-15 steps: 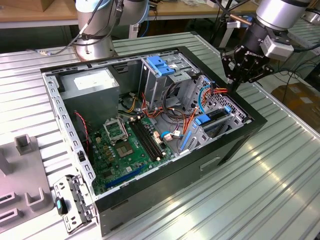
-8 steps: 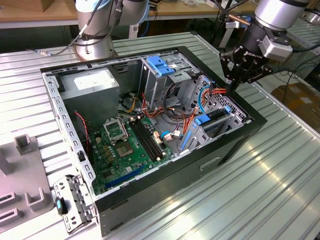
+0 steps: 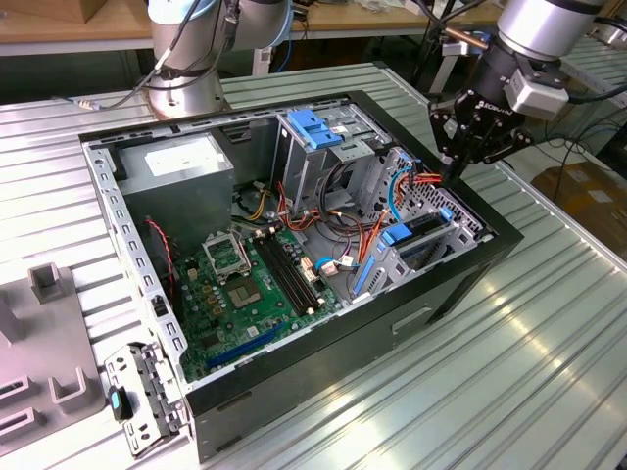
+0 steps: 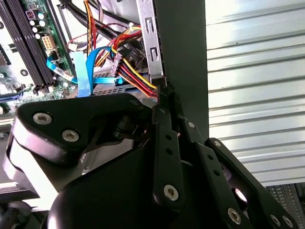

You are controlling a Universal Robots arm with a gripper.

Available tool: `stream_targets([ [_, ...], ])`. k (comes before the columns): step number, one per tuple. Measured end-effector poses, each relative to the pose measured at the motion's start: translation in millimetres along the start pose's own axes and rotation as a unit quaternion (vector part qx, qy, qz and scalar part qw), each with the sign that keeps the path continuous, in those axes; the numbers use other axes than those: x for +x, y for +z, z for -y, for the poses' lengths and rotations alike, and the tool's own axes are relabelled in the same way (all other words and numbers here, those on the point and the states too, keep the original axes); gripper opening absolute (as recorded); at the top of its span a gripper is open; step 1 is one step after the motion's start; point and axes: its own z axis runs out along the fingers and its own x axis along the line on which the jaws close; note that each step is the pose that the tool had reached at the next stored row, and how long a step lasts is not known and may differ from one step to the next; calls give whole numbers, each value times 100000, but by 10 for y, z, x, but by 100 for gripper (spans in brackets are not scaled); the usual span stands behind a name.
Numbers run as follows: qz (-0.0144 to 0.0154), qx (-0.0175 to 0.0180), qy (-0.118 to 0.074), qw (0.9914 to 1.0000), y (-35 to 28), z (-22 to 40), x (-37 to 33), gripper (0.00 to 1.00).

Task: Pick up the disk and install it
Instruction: 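Insert the first disk wire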

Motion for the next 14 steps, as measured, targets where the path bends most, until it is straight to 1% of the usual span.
stream_targets([
  [3, -25, -2, 1237, 99992, 0, -4, -4, 17],
  [7, -45, -1, 2358, 99972, 0, -14, -17, 17],
  [14, -51, -4, 2614, 99966, -1, -59, -68, 17],
])
